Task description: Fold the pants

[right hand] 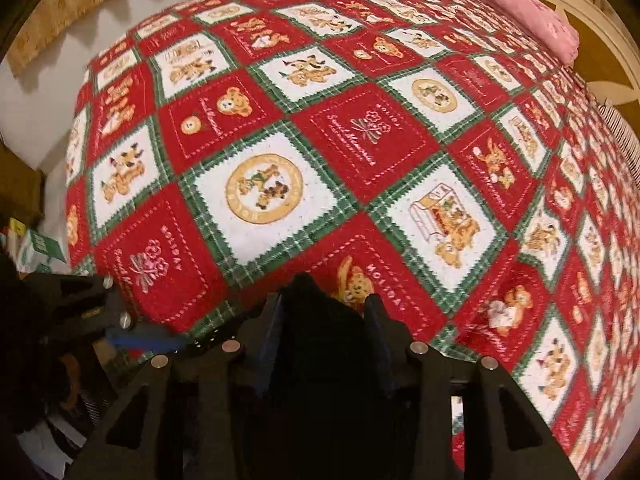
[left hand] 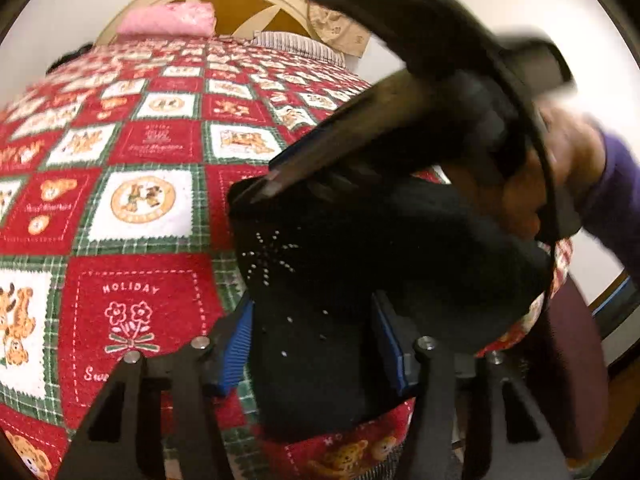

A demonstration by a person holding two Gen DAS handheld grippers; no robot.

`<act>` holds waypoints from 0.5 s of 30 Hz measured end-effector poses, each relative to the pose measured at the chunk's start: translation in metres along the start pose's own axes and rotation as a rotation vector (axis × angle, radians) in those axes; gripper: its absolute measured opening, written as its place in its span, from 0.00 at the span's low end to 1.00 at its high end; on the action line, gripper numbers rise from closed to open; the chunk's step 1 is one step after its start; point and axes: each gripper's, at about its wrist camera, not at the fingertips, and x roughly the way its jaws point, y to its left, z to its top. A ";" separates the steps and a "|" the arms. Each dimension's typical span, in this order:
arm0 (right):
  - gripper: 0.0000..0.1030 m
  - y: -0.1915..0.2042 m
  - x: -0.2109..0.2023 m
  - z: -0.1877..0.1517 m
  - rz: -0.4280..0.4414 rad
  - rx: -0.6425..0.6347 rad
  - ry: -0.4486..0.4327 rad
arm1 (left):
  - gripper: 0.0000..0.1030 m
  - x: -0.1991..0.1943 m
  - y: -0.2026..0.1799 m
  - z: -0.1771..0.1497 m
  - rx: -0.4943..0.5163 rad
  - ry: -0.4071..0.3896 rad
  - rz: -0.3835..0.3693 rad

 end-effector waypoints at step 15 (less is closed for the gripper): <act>0.48 -0.063 -0.006 -0.006 0.053 0.390 -0.076 | 0.55 -0.005 -0.062 -0.011 0.262 -0.012 0.099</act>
